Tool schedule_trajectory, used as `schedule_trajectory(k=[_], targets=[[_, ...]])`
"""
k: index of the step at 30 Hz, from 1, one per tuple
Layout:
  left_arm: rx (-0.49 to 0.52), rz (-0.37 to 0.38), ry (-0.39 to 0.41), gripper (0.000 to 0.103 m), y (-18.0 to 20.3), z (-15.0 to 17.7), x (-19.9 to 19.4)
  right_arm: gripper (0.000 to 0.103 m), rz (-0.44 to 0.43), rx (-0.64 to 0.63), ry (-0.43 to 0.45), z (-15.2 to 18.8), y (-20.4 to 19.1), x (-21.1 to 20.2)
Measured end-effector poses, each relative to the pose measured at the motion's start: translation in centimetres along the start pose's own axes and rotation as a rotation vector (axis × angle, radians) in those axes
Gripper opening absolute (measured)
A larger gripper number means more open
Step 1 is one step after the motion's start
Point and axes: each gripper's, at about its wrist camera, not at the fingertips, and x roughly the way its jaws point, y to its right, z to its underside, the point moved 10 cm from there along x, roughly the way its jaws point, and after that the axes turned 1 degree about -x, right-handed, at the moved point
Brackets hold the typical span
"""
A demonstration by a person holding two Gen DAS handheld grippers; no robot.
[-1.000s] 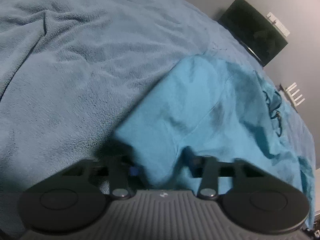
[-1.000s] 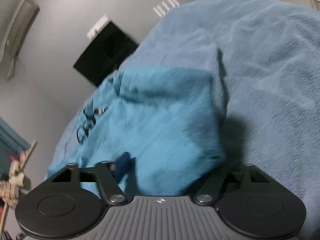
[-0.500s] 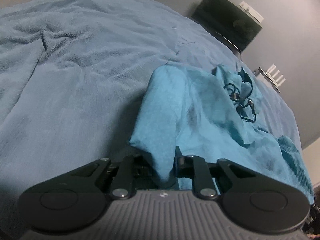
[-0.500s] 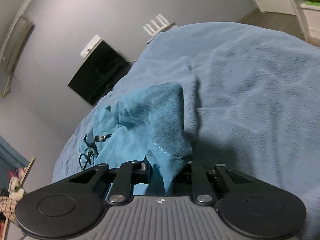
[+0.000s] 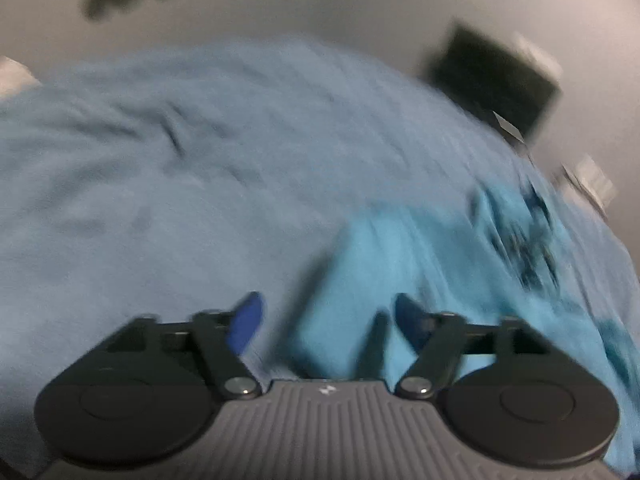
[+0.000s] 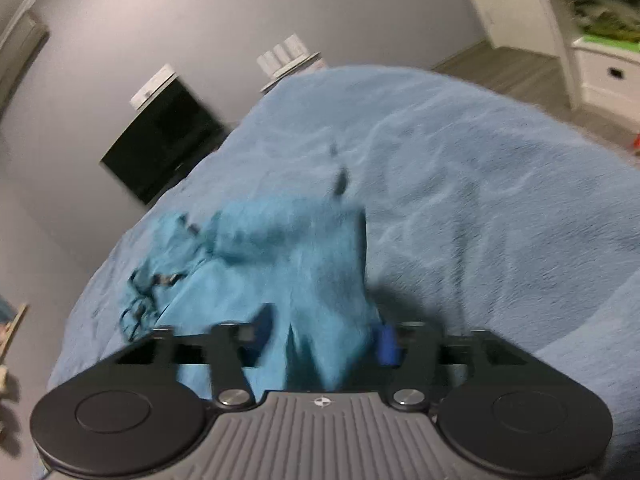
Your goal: Fold large clothes
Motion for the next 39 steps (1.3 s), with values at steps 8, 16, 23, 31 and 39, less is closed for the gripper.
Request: schedule_trajectory(k=[8, 16, 23, 31, 39], targets=[[0.139, 0.078, 0.048, 0.085, 4.6, -1.0, -0.3, 0.085, -0.013, -0.267, 0.203, -2.3, -4.7, -1.7], [0.469, 0.225, -0.062, 0.088, 14.1, 4.2, 2.5, 0.088, -0.168, -0.688, 0.089, 3.4, -13.5, 0.9], [0.576, 0.313, -0.201, 0.088, 18.6, 8.2, 6.4, 0.088, -0.206, -0.866, -0.139, 8.9, -15.4, 4.7], [0.578, 0.255, -0.208, 0.088, 21.2, 6.2, 14.1, 0.088, -0.169, -0.932, -0.188, 11.5, -15.5, 8.1], [0.488, 0.221, -0.157, 0.089, 20.1, 4.0, 19.6, 0.088, -0.166, -0.951, -0.216, 12.0, -16.2, 10.9]])
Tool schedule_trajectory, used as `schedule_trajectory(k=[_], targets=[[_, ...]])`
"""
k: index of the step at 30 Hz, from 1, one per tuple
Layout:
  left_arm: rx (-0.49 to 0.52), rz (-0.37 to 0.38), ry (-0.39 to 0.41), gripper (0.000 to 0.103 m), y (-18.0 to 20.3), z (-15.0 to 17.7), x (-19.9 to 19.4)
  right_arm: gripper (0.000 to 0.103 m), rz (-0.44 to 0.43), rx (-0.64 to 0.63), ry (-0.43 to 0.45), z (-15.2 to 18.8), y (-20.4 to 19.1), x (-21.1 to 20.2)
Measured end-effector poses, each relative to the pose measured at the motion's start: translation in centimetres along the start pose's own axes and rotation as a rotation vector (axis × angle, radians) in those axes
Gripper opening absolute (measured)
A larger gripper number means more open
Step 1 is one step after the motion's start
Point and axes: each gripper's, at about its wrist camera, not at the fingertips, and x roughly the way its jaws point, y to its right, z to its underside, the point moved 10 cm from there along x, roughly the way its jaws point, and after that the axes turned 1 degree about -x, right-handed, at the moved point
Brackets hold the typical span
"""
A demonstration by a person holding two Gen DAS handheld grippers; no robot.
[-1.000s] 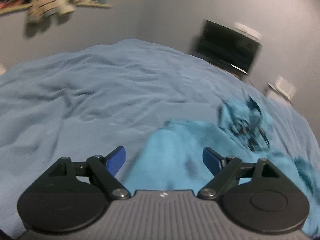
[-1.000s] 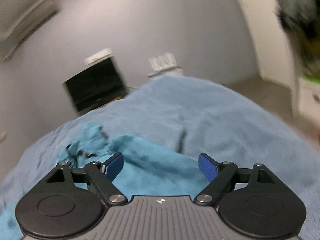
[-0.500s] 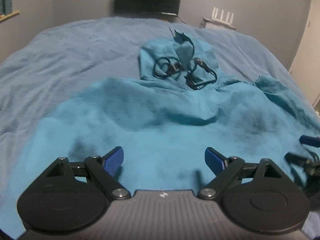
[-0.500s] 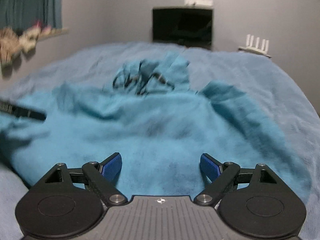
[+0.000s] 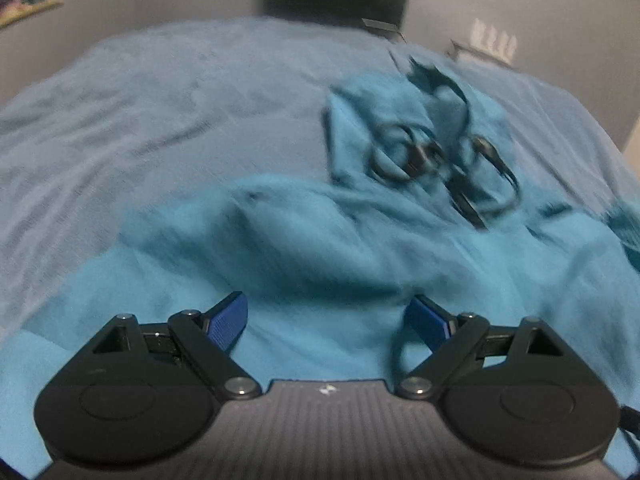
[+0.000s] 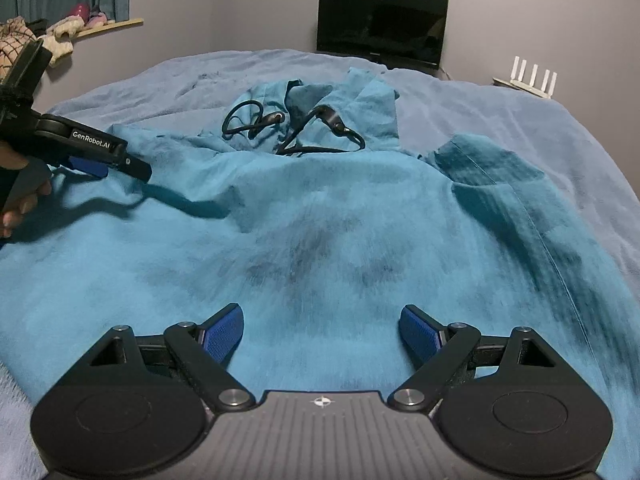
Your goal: Fold large clothes
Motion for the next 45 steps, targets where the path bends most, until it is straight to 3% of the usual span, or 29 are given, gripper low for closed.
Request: schedule_trajectory(k=[7, 16, 27, 40, 45], targets=[[0.032, -0.058, 0.076, 0.094, -1.2, -0.2, 1.2, 0.086, 0.023, -0.037, -0.029, -3.8, -0.1, 3.0], [0.045, -0.035, 0.064, 0.103, -1.0, 0.6, 1.9, 0.086, 0.061, 0.061, -0.004, -7.9, 1.5, 9.3], [0.079, -0.051, 0.054, 0.103, -0.9, 1.1, 2.6, 0.091, 0.104, -0.062, 0.019, -10.2, 0.9, 12.7], [0.091, -0.057, 0.054, 0.103, -0.9, 1.1, 3.0, 0.096, 0.074, -0.012, 0.065, -10.5, 1.0, 12.6], [0.131, -0.049, 0.159, 0.103, 0.1, -0.1, 1.5, 0.096, 0.050, 0.043, 0.106, -11.6, 2.2, 11.7]])
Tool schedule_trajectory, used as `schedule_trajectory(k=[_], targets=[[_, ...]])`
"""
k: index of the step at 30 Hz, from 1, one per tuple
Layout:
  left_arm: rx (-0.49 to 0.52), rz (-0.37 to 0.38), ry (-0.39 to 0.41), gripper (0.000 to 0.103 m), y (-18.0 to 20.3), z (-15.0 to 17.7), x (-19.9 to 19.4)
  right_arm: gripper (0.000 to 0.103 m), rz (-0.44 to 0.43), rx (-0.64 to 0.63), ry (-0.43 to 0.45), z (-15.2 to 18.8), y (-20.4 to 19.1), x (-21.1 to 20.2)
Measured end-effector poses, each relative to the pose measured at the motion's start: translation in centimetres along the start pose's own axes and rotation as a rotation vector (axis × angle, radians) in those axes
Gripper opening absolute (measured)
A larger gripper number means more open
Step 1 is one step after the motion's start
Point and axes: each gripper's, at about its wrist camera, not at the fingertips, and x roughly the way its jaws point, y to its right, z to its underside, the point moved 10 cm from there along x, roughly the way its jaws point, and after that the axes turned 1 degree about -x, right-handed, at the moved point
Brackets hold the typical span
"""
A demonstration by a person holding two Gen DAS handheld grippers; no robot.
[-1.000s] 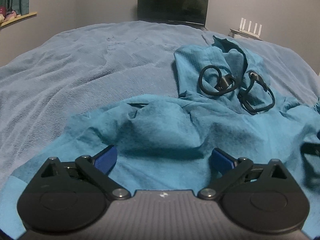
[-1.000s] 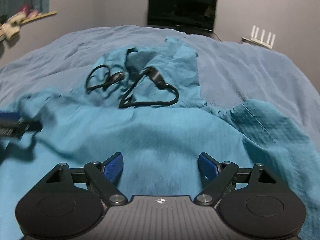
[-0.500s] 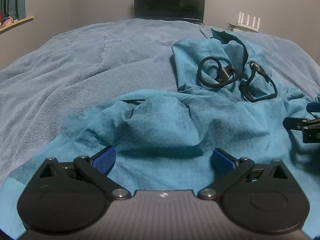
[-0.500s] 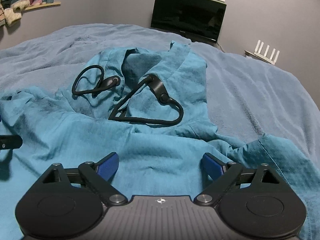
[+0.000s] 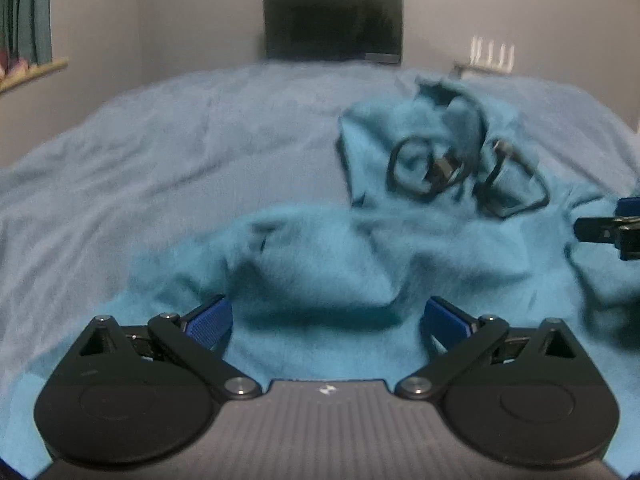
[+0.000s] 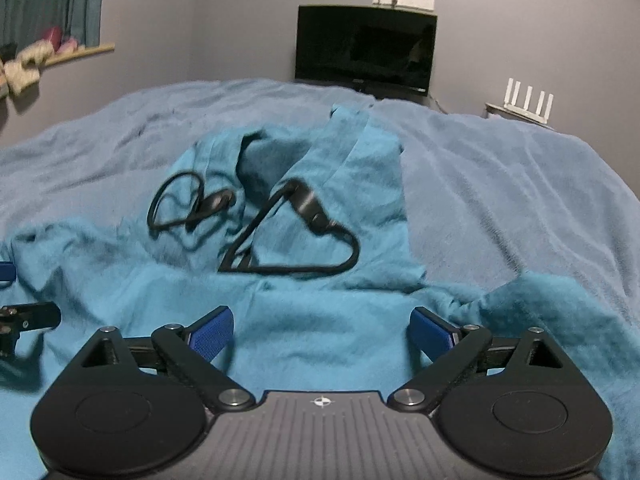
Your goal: Fold large clothes
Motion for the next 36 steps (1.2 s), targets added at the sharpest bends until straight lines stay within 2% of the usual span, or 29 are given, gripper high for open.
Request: schedule_trajectory(k=[3, 6, 9, 16, 21, 26, 28, 30, 32, 34, 35, 36], targets=[[0.022, 0.039, 0.063, 0.103, 1.0, -0.8, -0.8, 0.096, -0.004, 0.013, 0.034, -1.1, 0.9, -0.3], [0.045, 0.045, 0.019, 0.103, 1.6, -0.1, 0.2, 0.096, -0.012, 0.035, 0.068, -2.3, 1.6, 0.1], [0.014, 0.043, -0.028, 0.103, 1.2, 0.7, 1.3, 0.096, -0.018, 0.067, 0.061, -3.9, 2.3, 1.8], [0.015, 0.036, -0.045, 0.103, 1.1, 1.5, 2.1, 0.094, 0.019, 0.070, 0.105, -9.9, 4.4, 7.2], [0.029, 0.027, -0.052, 0.103, 1.2, 2.1, 2.8, 0.093, 0.007, 0.171, 0.096, -13.3, 6.8, 12.0], [0.027, 0.034, -0.048, 0.103, 1.2, 2.5, 3.2, 0.093, 0.027, 0.270, 0.038, -14.5, 8.9, 16.3], [0.024, 0.039, -0.046, 0.103, 1.2, 2.7, 3.3, 0.093, -0.008, 0.370, 0.010, -14.4, 9.7, 17.7], [0.018, 0.044, -0.044, 0.103, 1.1, 2.8, 3.5, 0.093, -0.086, 0.486, -0.026, -14.0, 9.9, 18.9], [0.016, 0.048, -0.043, 0.103, 1.1, 2.8, 3.5, 0.083, -0.180, 0.589, -0.046, -13.9, 9.6, 19.7], [0.016, 0.048, -0.042, 0.103, 1.0, 2.9, 3.6, 0.047, -0.297, 0.607, -0.009, -14.6, 8.4, 19.3], [0.017, 0.047, -0.041, 0.103, 1.1, 2.9, 3.6, 0.039, -0.301, 0.570, 0.014, -15.1, 7.8, 18.7], [0.017, 0.047, -0.042, 0.103, 1.1, 2.9, 3.6, 0.022, -0.304, 0.532, 0.032, -15.5, 7.2, 18.1]])
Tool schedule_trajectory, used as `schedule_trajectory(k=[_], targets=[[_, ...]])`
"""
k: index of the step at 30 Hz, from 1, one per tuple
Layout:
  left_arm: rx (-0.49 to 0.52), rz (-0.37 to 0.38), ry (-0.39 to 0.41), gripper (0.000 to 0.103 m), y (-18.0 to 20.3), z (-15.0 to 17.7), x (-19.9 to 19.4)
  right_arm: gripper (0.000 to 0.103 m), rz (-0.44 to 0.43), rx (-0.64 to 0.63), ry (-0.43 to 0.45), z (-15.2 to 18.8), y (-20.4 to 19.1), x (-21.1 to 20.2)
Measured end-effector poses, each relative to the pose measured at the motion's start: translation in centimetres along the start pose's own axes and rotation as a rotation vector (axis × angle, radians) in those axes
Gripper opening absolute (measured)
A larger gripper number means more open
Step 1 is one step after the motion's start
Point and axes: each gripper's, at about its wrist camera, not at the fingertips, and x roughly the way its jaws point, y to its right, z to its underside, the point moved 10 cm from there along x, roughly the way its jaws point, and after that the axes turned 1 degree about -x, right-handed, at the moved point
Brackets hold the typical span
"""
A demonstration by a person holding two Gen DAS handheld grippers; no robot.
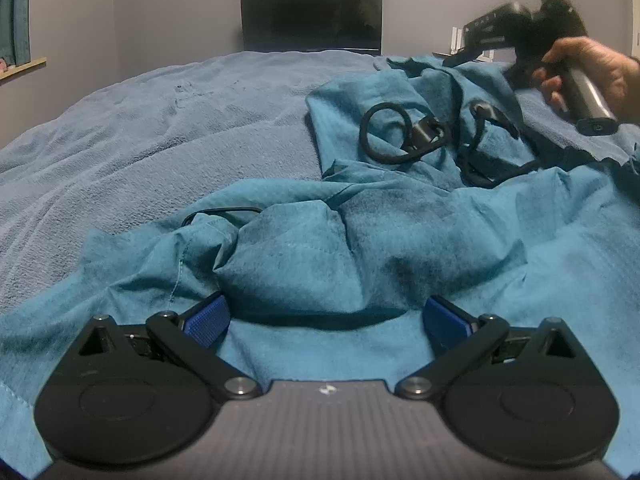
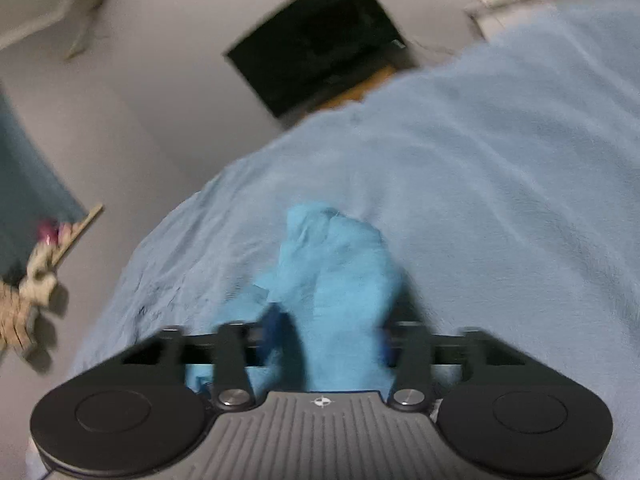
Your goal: Fold large clothes
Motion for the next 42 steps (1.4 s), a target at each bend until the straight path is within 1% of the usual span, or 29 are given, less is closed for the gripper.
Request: schedule_trajectory(k=[1, 3, 5, 7, 9, 11, 12, 13, 14, 16, 17, 21, 22, 24, 26, 28, 29, 30, 31, 32, 33, 36, 37, 39, 40, 42], targets=[[-0.001, 0.001, 0.000, 0.103, 0.0, 0.0, 0.0, 0.016, -0.022, -0.030, 0.011, 0.0, -0.9, -0.6], [-0.002, 0.003, -0.002, 0.103, 0.0, -0.1, 0.1, 0.011, -0.094, -0.079, 0.057, -0.1, -2.9, -3.0], [-0.005, 0.004, -0.004, 0.103, -0.1, -0.1, 0.1, 0.009, -0.158, -0.124, 0.097, 0.0, -4.7, -5.9], [-0.006, 0.004, -0.005, 0.103, -0.1, -0.2, 0.1, 0.008, -0.233, -0.165, 0.130, 0.5, -6.4, -9.7], [-0.007, 0.004, -0.005, 0.103, -0.1, -0.2, 0.1, 0.007, -0.299, -0.205, 0.158, 2.1, -8.2, -13.9], [-0.010, 0.005, 0.000, 0.103, -0.1, -0.3, -0.2, 0.006, -0.329, -0.258, 0.160, 4.6, -9.6, -17.6], [-0.015, 0.006, 0.009, 0.103, -0.1, -0.5, -0.5, 0.006, -0.330, -0.279, 0.157, 6.2, -10.1, -19.4], [-0.026, -0.004, 0.027, 0.103, -0.4, -0.8, -1.2, 0.006, -0.325, -0.302, 0.158, 7.6, -10.5, -20.9], [-0.039, -0.032, 0.054, 0.103, -0.9, -1.2, -2.1, 0.006, -0.316, -0.325, 0.155, 9.2, -10.7, -22.2], [-0.070, -0.118, 0.122, 0.103, -2.4, -2.0, -4.6, 0.006, -0.277, -0.411, 0.152, 12.4, -11.5, -24.8], [-0.098, -0.138, 0.143, 0.103, -3.3, -2.4, -5.9, 0.006, -0.262, -0.445, 0.141, 14.0, -11.7, -25.8], [-0.246, -0.124, 0.154, 0.103, -6.0, -2.5, -10.1, 0.006, -0.187, -0.542, 0.089, 20.0, -11.4, -28.5], [-0.267, -0.130, 0.163, 0.103, -6.5, -2.6, -11.3, 0.007, -0.162, -0.572, 0.068, 21.5, -11.3, -29.3], [-0.267, -0.145, 0.175, 0.103, -7.2, -2.6, -13.3, 0.008, -0.079, -0.654, 0.034, 24.2, -10.5, -30.1], [-0.242, -0.158, 0.183, 0.103, -7.4, -2.7, -15.1, 0.016, -0.004, -0.691, 0.008, 26.1, -9.8, -30.5], [-0.229, -0.166, 0.199, 0.103, -7.3, -2.7, -17.0, 0.027, 0.049, -0.656, -0.021, 27.3, -8.7, -31.2], [-0.229, -0.163, 0.205, 0.103, -7.3, -2.6, -17.9, 0.030, 0.066, -0.630, -0.030, 28.0, -8.3, -32.0], [-0.231, -0.156, 0.211, 0.103, -7.2, -2.6, -18.8, 0.037, 0.074, -0.617, -0.034, 28.4, -8.0, -32.8], [-0.232, -0.148, 0.213, 0.103, -7.1, -2.7, -19.7, 0.040, 0.083, -0.608, -0.038, 28.5, -7.9, -33.1], [-0.230, -0.137, 0.212, 0.103, -6.9, -2.5, -20.4, 0.041, 0.093, -0.600, -0.037, 28.7, -7.6, -33.8], [-0.227, -0.125, 0.208, 0.103, -6.7, -2.4, -21.0, 0.042, 0.098, -0.588, -0.032, 28.1, -6.7, -35.0], [-0.224, -0.083, 0.197, 0.103, -6.0, -2.0, -22.4, 0.047, 0.104, -0.529, -0.012, 27.6, -6.2, -36.9], [-0.225, -0.064, 0.192, 0.103, -5.4, -1.8, -22.7, 0.049, 0.108, -0.501, -0.011, 26.7, -6.0, -36.9], [-0.223, -0.015, 0.180, 0.103, -4.4, -1.7, -22.7, 0.052, 0.092, -0.424, -0.012, 26.2, -5.8, -37.4], [-0.211, 0.007, 0.176, 0.103, -3.6, -1.6, -22.7, 0.055, 0.083, -0.392, -0.010, 25.4, -5.5, -36.3], [-0.160, 0.039, 0.169, 0.103, -2.0, -1.3, -22.8, 0.059, 0.072, -0.330, -0.005, 25.0, -5.4, -36.2]])
